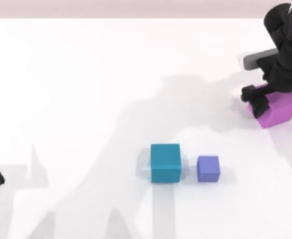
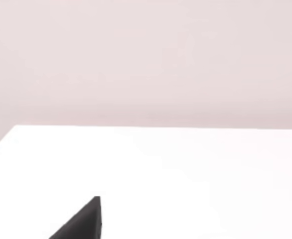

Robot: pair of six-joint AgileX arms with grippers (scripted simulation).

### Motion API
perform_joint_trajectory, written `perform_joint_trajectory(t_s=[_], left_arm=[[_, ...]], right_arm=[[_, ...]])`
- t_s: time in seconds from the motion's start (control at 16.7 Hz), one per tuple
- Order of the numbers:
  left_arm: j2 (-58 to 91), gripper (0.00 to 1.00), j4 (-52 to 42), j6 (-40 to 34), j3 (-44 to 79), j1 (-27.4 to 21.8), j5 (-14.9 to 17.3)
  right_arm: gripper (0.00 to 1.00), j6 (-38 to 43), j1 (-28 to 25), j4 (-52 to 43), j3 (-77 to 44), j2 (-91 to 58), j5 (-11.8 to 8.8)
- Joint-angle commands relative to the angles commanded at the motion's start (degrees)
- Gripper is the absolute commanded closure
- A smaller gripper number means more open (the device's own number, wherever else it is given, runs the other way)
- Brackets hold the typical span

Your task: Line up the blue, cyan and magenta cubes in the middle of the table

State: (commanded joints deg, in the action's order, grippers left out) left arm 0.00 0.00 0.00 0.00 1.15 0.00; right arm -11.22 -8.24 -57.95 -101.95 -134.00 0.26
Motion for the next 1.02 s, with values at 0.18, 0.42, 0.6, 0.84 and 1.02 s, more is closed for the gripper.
perform_joint_trajectory(t_s=[0.18,0.42,0.6,0.84,1.02], left_arm=[[0.00,0.00,0.00,0.00,0.00,0.00,0.00],[0.00,0.00,0.00,0.00,0.00,0.00,0.00],[0.00,0.00,0.00,0.00,0.00,0.00,0.00],[0.00,0.00,0.00,0.00,0.00,0.00,0.00],[0.00,0.00,0.00,0.00,0.00,0.00,0.00]], right_arm=[[1.00,0.00,0.00,0.00,0.00,0.00,0.00],[1.00,0.01,0.07,-1.13,-0.99,0.56,-0.01],[1.00,0.12,0.03,-6.66,-5.09,1.76,-0.03],[1.00,-0.02,-0.30,-13.61,-10.17,3.61,-0.05],[1.00,-0.03,-0.33,-13.91,-10.44,3.77,-0.05]])
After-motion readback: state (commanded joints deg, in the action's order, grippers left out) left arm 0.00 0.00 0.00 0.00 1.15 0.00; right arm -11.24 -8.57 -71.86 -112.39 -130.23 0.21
